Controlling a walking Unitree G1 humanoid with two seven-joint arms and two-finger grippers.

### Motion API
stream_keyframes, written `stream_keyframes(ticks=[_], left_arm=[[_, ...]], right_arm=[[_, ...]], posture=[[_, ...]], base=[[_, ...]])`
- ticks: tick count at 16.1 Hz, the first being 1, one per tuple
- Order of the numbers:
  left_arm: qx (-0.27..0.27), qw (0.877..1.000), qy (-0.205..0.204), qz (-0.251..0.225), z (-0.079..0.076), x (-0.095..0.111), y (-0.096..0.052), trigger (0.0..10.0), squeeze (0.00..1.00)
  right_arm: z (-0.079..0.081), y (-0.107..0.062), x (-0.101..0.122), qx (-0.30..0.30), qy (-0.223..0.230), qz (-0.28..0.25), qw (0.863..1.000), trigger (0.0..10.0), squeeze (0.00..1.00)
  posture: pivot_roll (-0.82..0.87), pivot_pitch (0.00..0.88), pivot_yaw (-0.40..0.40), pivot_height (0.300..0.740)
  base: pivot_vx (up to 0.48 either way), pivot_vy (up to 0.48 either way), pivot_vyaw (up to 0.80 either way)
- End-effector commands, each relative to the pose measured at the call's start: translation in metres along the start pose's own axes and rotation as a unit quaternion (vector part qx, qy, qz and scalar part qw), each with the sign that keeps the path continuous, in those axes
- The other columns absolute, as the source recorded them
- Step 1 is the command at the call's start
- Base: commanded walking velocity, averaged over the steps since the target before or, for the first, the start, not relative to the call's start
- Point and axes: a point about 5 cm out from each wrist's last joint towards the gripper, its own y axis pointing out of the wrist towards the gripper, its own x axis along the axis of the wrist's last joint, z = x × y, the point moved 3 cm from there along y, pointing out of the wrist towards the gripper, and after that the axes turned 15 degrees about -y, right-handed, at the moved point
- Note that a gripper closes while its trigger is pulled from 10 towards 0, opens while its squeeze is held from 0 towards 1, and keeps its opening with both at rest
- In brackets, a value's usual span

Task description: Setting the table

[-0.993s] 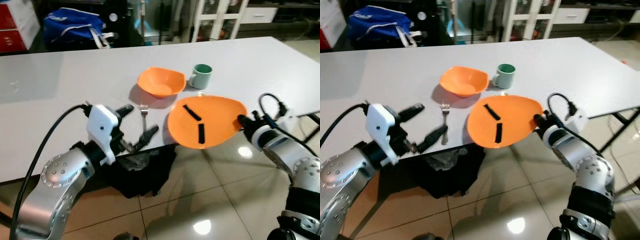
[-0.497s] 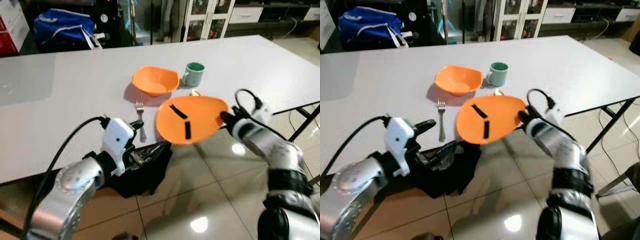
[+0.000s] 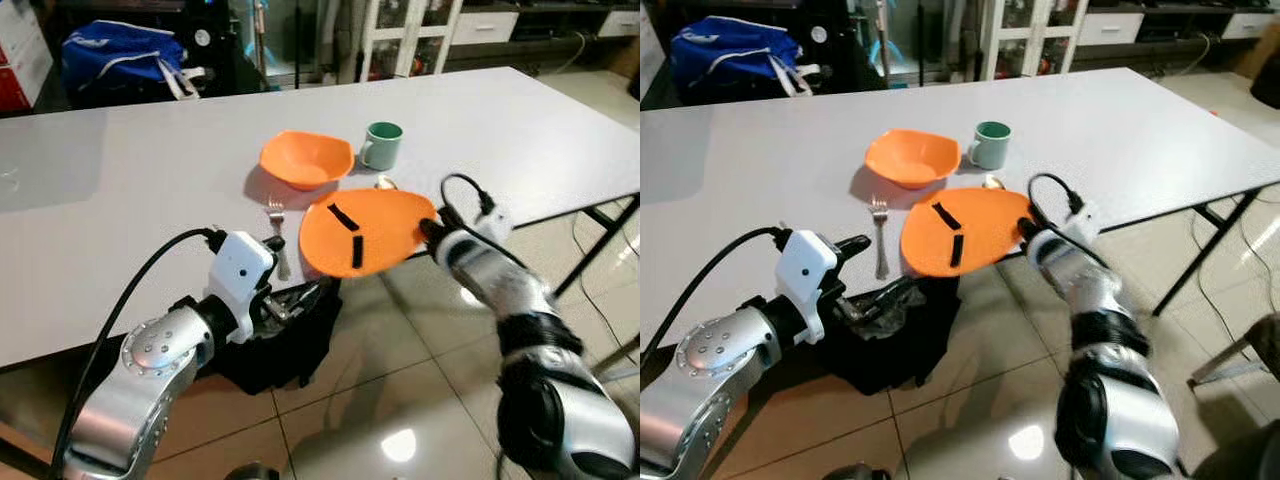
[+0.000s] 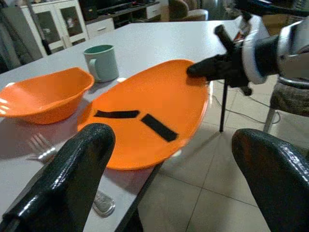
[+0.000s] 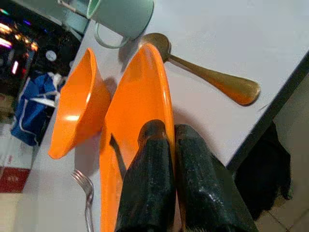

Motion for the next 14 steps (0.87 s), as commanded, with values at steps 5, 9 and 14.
stream_keyframes(ticks=[5, 9, 14], left_arm=[[-0.020, 1.000, 0.001, -0.017, -0.011, 0.007, 0.002, 10.0, 0.00], [-0.012, 1.000, 0.006, -0.028, -0.015, 0.013, 0.001, 10.0, 0.00], [0.074, 0.993, 0.017, -0.089, 0.008, 0.038, 0.000, 10.0, 0.00]], right_arm=[[0.011, 0.009, 0.012, -0.001, 0.030, -0.044, 0.999, 10.0, 0.00], [0.017, 0.014, 0.008, -0.013, 0.016, -0.043, 0.999, 10.0, 0.00], [0.032, 0.016, 0.018, 0.003, 0.013, -0.056, 0.998, 10.0, 0.00]], posture=[[0.05, 0.050, -0.004, 0.740], [0.09, 0.110, -0.017, 0.740], [0.08, 0.136, -0.019, 0.740]], base=[[0.000, 0.000, 0.00], [0.000, 0.000, 0.00], [0.000, 0.000, 0.00]])
